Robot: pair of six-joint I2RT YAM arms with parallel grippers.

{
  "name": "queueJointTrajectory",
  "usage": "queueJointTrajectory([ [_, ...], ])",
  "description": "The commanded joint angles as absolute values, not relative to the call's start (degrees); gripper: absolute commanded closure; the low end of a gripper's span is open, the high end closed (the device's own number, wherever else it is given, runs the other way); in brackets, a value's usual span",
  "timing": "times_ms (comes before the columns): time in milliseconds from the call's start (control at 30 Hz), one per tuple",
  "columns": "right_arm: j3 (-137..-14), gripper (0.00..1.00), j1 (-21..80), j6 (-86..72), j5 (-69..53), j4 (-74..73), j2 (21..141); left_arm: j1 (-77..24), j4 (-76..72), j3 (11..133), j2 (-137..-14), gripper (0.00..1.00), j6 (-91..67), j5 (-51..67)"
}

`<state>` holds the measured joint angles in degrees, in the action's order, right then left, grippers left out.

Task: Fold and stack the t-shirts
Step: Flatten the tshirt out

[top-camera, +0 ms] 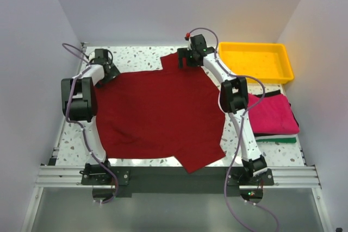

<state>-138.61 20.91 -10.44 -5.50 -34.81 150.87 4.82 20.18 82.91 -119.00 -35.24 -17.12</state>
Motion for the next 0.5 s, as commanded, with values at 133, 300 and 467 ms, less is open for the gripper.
queueJointTrajectory([
  [133, -143.71, 0.01, 17.14, -10.55, -5.1, -32.81, 157.24, 5.19, 18.11, 95.96, -131.2, 0.0, -31.29, -7.21],
  [300, -144.05, 0.01, 16.79, -7.56, -0.28, -24.79, 157.85, 5.19, 14.86, 103.78, -136.57, 0.0, -29.18, -1.68],
  [467, -147.83, 0.01, 15.03, -8.7, 2.63, -21.1, 160.05, 5.19, 12.83, 110.72, -141.32, 0.0, -28.04, 1.67],
])
